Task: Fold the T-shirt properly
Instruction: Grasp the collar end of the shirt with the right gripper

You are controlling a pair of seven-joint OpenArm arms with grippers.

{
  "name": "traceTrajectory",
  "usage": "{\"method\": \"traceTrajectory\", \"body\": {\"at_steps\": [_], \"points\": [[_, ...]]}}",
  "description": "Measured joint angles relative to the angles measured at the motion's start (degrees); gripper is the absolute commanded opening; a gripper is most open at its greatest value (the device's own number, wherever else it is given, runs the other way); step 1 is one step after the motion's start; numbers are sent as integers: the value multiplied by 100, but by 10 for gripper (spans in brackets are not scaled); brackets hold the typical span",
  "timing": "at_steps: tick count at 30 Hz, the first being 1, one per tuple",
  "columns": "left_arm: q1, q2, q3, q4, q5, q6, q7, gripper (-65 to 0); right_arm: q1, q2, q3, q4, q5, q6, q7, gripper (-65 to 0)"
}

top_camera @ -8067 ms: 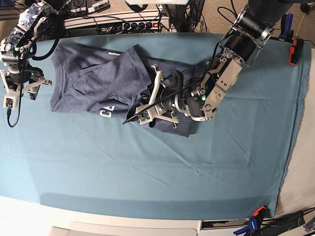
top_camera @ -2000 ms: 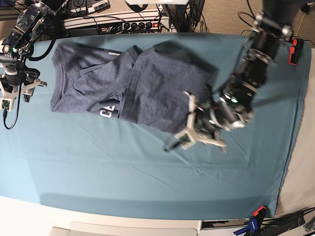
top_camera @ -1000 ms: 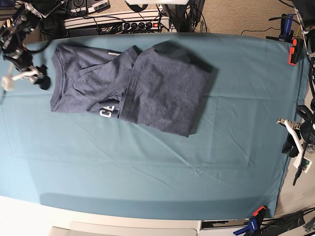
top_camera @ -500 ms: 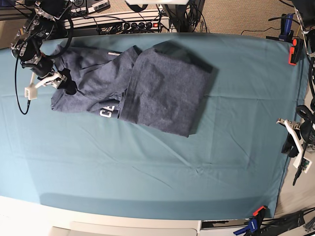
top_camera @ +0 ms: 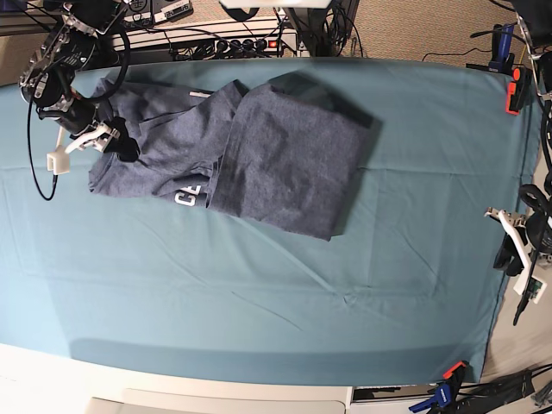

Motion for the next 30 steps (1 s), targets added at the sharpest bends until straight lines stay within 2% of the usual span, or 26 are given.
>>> {"method": "traceTrajectory", "body": {"at_steps": [3,5,11,16,19,24,30], "points": [[0,0,0,0,0,2,-2,-490,-20,-11,-2,-4,-116,57,-87,-579],[0,0,0,0,0,0,-2,-490,-28,-15,-4,-11,-122,87,-105,-650],[0,0,0,0,26,0,-2,-490,-28,-13,-4,-11,-48,94,-105,-650],[0,-177,0,0,59,0,-2,-490,-42,-15,-9,-20,977,481,-509,-650],[-2,-411,0,0,101,2,-4,-490,-42,-15,-9,-20,1123,516,-511,-650],[-9,-511,-238,0,103,24,-4,-491,-44,-33,-9,76,1381,516,-516,-650],[-28,-525,-772,-254,-61,57,-15,-491,-236,-404,-59,1272,1381,549,-527,-650]]}}
